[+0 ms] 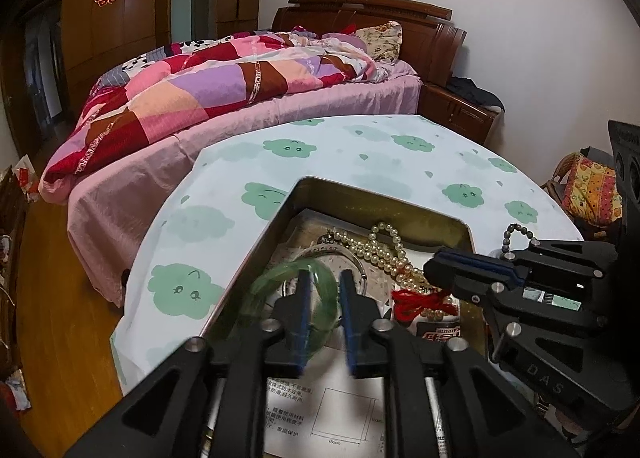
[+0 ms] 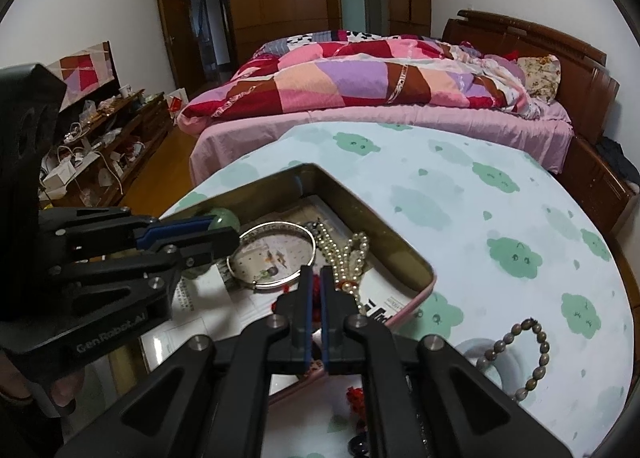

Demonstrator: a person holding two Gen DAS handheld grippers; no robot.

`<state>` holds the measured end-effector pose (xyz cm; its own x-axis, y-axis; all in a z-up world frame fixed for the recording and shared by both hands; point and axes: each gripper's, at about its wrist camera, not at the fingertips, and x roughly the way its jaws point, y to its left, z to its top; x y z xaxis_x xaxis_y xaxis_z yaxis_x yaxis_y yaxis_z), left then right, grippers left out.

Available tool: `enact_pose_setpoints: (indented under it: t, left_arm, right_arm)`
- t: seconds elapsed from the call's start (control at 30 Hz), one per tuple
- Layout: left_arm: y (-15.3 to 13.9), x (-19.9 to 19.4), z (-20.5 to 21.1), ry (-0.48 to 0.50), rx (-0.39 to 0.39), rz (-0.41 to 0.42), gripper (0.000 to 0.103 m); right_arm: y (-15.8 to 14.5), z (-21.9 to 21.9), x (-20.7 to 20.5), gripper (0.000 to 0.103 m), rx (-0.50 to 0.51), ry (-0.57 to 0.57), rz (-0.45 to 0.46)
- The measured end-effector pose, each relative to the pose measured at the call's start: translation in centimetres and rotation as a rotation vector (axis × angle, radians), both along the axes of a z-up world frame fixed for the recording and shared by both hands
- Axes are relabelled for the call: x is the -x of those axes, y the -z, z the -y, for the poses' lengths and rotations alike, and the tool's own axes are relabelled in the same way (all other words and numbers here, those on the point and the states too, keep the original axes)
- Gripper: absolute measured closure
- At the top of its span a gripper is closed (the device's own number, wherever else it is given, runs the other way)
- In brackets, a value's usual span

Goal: Organize jewelry
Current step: 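Open both tools to release the items inside the tin box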

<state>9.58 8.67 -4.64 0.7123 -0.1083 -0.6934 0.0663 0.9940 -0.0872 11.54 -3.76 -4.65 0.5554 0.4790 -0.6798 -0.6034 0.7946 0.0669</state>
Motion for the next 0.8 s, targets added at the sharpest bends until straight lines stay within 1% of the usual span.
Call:
enact_pose_setpoints:
  t: [0.03, 0.07, 0.1, 0.13, 0.23, 0.3, 0.37, 0.47, 0.57, 0.67, 0.8]
  left_arm:
    - [-0.2, 0.2, 0.0, -0.010, -0.010, 0.008, 0.061]
    - [-0.5, 0.5, -0.2, -0.031, -0.016, 0.031, 0.047]
    - [-0.7, 0.8, -0.4, -0.054, -0.025, 0.047, 0.041]
    - [-0.9, 1.1, -0.6, -0.063, -0.020, 0.056, 0.033]
    - [-1.1, 1.8, -1.4, -0.064, 0.029, 0.058, 0.032]
    - [-0.9, 2.2, -1.6, -0.090, 0.014, 0.048, 0.032]
    - [-0.6, 2.6, -1.8, -0.116, 0.015, 0.035, 0.032]
    - [-0.5, 3.8, -1.6, -0.137, 0.013, 0.054, 0.028]
    - [-0.6, 4.4, -0.9, -0.149, 0.013, 0.063, 0.028]
    - [-0.8, 4.9, 0.4, -0.135, -0.002, 0.075, 0.028]
    - [-0.8, 6.1, 1.8, -0.138, -0.015, 0.074, 0.028]
  right_arm:
    - [0.1, 0.1, 0.0, 0.078, -0.003, 0.002, -0.006]
    - [0.1, 0.3, 0.0, 0.059, -0.010, 0.003, -0.010]
    - [0.0, 0.6, 0.0, 0.055, -0.014, 0.012, -0.005]
    - [0.0, 1.0, 0.1, 0.051, -0.016, 0.030, 0.004]
    - [-0.1, 2.1, 0.1, 0.050, -0.033, 0.063, -0.015]
    - [-0.2, 2.9, 0.3, 0.047, -0.038, 0.083, -0.020]
    - [-0.3, 4.2, 0.9, 0.041, -0.035, 0.116, -0.025]
    - [-0.2, 6.5, 2.2, 0.035, -0.024, 0.159, -0.038]
    - [0.4, 8.7, 3.9, 0.032, -0.002, 0.204, -0.057]
    - [1.1, 10.1, 5.5, 0.030, 0.030, 0.227, -0.063]
    - [1.9, 11.7, 6.9, 0.028, 0.026, 0.260, -0.095]
